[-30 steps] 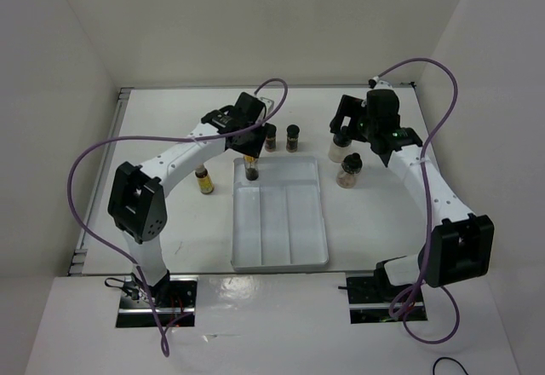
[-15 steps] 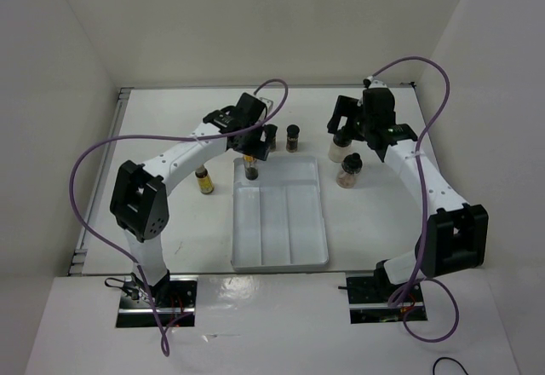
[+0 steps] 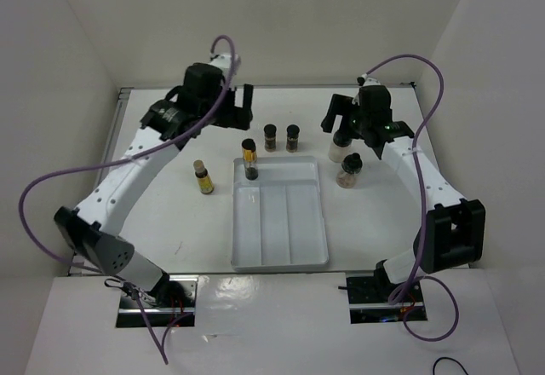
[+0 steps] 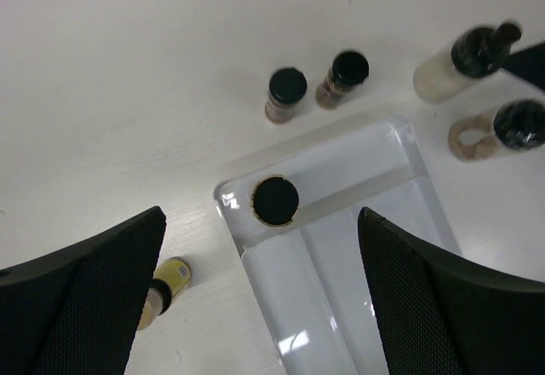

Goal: Organize the condiment bottles

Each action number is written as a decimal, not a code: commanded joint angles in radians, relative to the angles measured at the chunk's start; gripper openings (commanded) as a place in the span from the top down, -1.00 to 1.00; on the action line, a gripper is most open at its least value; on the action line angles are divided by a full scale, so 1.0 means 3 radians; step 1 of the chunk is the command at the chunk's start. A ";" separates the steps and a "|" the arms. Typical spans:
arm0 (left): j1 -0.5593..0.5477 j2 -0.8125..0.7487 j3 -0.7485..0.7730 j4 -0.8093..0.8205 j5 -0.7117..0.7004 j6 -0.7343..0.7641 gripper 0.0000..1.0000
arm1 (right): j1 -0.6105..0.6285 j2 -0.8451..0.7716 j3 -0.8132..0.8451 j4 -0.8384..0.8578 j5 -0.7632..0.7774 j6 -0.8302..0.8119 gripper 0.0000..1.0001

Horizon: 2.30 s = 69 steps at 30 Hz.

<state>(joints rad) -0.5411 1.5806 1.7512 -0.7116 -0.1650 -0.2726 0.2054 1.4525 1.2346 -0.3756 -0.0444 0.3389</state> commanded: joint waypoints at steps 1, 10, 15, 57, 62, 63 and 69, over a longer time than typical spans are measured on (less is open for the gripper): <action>0.0244 -0.0415 -0.0231 -0.0052 -0.0088 -0.0180 -0.99 | 0.0077 0.0052 0.0195 0.0158 -0.0051 -0.0025 -0.97; 0.0857 -0.0528 -0.1199 -0.0083 0.0048 -0.0420 -0.99 | 0.0220 0.0271 0.0409 0.0158 -0.0051 -0.0092 -0.97; 0.0888 -0.0529 -0.1414 0.0102 0.0187 -0.0487 -0.99 | 0.0292 0.0379 0.0476 0.0158 -0.0051 -0.0092 -0.97; 0.0888 -0.0166 -0.1695 0.0102 -0.0049 -0.0390 0.52 | 0.0323 0.0446 0.0568 0.0096 0.0373 -0.0061 -0.97; 0.0888 -0.0232 -0.1695 0.0035 -0.0048 -0.0421 0.84 | 0.0323 0.0410 0.0507 0.0096 0.0373 -0.0061 -0.97; 0.0888 -0.0278 -0.1695 0.0035 -0.0048 -0.0451 0.84 | 0.0323 0.0379 0.0507 0.0096 0.0373 -0.0061 -0.97; 0.0888 -0.0401 -0.1695 -0.0026 -0.0018 -0.0482 0.97 | 0.0323 0.0348 0.0441 0.0096 0.0373 -0.0061 -0.97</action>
<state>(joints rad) -0.2779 1.5120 1.2449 -0.6991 -0.1814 -0.3988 0.2947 1.5791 1.3567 -0.3702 0.0498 0.3233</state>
